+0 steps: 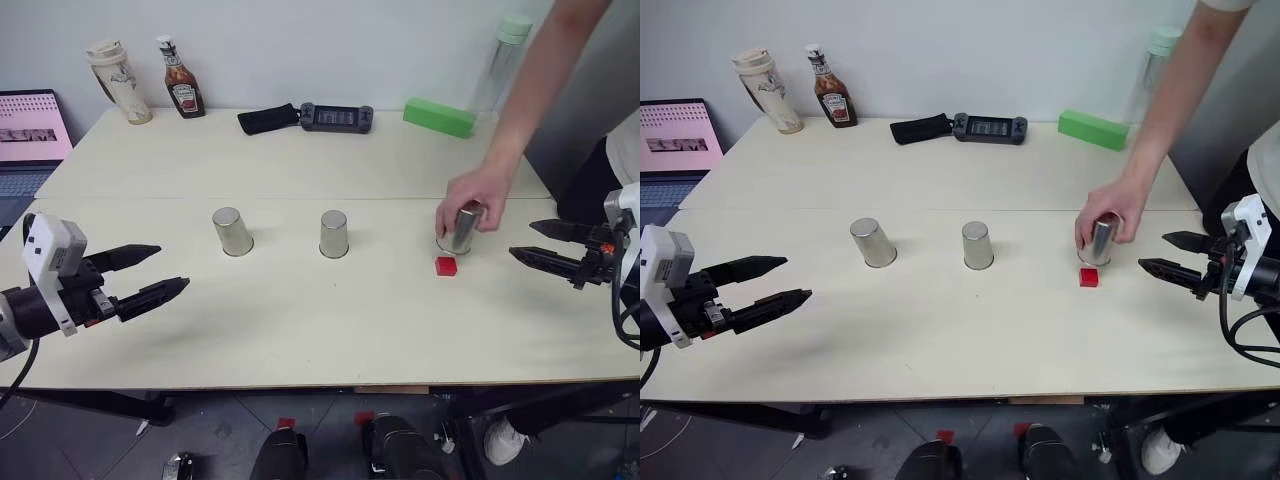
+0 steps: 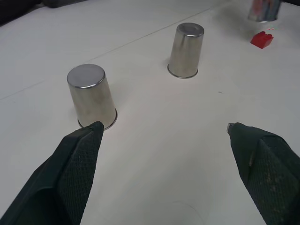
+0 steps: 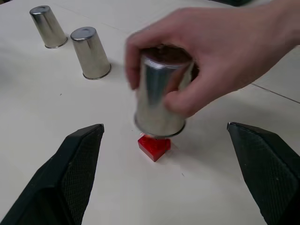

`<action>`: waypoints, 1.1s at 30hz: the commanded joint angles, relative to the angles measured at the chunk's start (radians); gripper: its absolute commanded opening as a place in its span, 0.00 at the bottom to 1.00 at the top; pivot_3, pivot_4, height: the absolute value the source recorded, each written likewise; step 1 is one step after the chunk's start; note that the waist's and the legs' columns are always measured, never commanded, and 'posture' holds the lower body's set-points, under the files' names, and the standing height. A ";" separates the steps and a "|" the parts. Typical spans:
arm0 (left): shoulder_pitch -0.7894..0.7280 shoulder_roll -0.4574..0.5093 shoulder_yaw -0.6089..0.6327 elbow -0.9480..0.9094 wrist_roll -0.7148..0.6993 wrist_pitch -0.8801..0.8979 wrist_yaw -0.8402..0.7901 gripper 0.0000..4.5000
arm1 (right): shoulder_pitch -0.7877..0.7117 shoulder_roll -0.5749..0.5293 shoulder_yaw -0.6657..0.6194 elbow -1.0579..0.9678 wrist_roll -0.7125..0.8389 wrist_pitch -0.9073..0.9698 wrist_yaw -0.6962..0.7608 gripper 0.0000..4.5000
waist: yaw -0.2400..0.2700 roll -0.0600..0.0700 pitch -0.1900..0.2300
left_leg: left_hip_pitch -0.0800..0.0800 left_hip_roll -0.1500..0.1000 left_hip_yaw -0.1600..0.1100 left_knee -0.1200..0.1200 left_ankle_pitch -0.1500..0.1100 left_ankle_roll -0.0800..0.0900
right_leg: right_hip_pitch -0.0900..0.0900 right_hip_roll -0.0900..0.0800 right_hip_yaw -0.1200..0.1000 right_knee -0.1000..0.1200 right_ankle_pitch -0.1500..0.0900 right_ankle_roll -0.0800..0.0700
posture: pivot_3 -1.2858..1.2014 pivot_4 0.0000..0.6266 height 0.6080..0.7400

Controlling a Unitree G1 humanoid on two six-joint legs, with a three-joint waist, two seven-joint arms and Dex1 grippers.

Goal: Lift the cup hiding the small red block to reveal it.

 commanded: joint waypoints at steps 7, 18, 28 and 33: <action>-0.009 0.009 0.033 0.001 -0.002 -0.025 -0.004 1.00 | -0.021 -0.010 -0.010 -0.013 -0.004 -0.016 -0.002 0.99 | 0.000 0.000 0.000 | 0.000 0.000 0.000 0.000 0.000 0.000 | 0.000 0.000 0.000 0.000 0.000 0.000 | 0.52 0.24 1.00; -0.004 0.010 0.021 0.015 0.008 -0.046 -0.009 1.00 | -0.027 -0.010 0.001 -0.008 -0.009 -0.021 -0.003 0.99 | 0.000 0.000 0.000 | 0.000 0.000 0.000 0.000 0.000 0.000 | 0.000 0.000 0.000 0.000 0.000 0.000 | 0.52 0.24 1.00; 0.003 0.010 0.023 0.023 0.012 -0.059 -0.011 1.00 | -0.035 -0.002 0.009 -0.005 -0.013 -0.022 -0.007 0.99 | 0.000 0.000 0.000 | 0.000 0.000 0.000 0.000 0.000 0.000 | 0.000 0.000 0.000 0.000 0.000 0.000 | 0.52 0.24 1.00; 0.002 0.009 0.018 0.028 0.014 -0.065 -0.012 1.00 | -0.036 -0.001 0.010 -0.002 -0.014 -0.024 -0.010 0.99 | 0.000 0.000 0.000 | 0.000 0.000 0.000 0.000 0.000 0.000 | 0.000 0.000 0.000 0.000 0.000 0.000 | 0.52 0.24 1.00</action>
